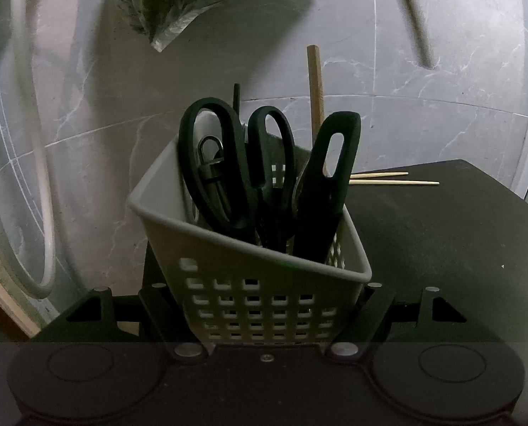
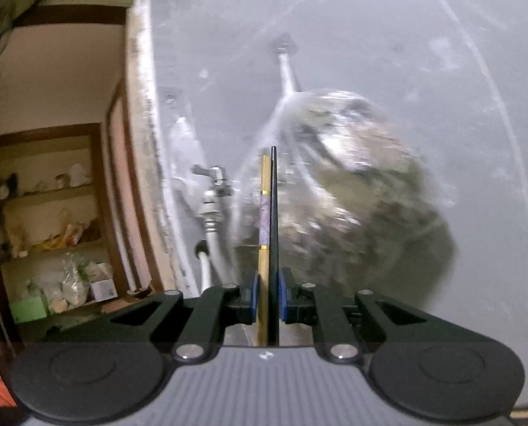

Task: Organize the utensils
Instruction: 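Lift the chopstick upright and lower it into the caddy, open right gripper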

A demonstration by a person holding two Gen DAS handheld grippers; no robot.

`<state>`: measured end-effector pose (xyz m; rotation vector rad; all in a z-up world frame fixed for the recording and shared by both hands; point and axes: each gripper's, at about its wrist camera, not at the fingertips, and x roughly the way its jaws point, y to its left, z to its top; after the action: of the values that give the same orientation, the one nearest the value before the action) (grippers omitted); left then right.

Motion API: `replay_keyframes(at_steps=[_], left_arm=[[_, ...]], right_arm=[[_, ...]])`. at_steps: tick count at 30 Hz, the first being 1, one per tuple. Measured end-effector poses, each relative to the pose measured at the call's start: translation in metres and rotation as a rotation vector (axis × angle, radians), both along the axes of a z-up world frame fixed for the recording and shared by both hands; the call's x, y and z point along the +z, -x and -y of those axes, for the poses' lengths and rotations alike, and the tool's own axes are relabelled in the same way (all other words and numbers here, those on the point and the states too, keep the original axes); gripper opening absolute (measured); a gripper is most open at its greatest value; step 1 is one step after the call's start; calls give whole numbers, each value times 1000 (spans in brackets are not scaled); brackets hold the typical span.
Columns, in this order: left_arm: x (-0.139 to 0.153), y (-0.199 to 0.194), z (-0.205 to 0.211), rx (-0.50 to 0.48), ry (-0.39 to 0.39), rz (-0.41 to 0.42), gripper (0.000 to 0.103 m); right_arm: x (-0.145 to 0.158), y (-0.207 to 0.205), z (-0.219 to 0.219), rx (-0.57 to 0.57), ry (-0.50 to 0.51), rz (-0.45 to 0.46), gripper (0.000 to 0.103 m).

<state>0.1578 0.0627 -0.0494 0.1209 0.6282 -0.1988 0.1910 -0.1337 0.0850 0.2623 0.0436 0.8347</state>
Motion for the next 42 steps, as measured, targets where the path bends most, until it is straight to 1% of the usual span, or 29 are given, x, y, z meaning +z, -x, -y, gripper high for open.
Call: replay_keyframes(at_steps=[4,7,14,21,26,33,34,35,36,38,39,41,42], left_arm=[[0,0,0,-1,-1,0,77],[0,0,-1,-1,-1,0,77],[0,0,-1,-2,-1,0,77],[0,-1,-1,-4,0,0,77],[-1,-1,-1,-3,0,0,77],[0,-2,-2,-5,-1,1,77],[-1,-2,-2,-5,-1,1,77],[-1,-2,-2,-5,-1,1,77],[-1,-2,-2,-4,0,1,77],[-1,-3,-1,-4,-1,1,77],[-1,-3,-1,-3,0,1,77],[-1,-3,-1,-3,-1,0,77],[-1,-3,-2,-3,-1,0,77]], right_arm=[[-13,-6,-25,28,-20,0,13],[-30,-9,-40,35,-28,-16,13],[-81,-8,-67,10,81,-77,13],[-114,1,-68,12,163,-138,13],[-120,9,-68,23,213,-153,15],[-115,13,-65,35,226,-156,16],[-114,14,-63,34,226,-156,21],[-113,13,-62,33,224,-157,28],[-111,15,-60,30,219,-154,31],[-106,18,-53,21,210,-139,43],[-102,21,-50,16,204,-128,47],[-95,25,-40,-1,185,-106,61],[-91,25,-35,-11,175,-101,65]])
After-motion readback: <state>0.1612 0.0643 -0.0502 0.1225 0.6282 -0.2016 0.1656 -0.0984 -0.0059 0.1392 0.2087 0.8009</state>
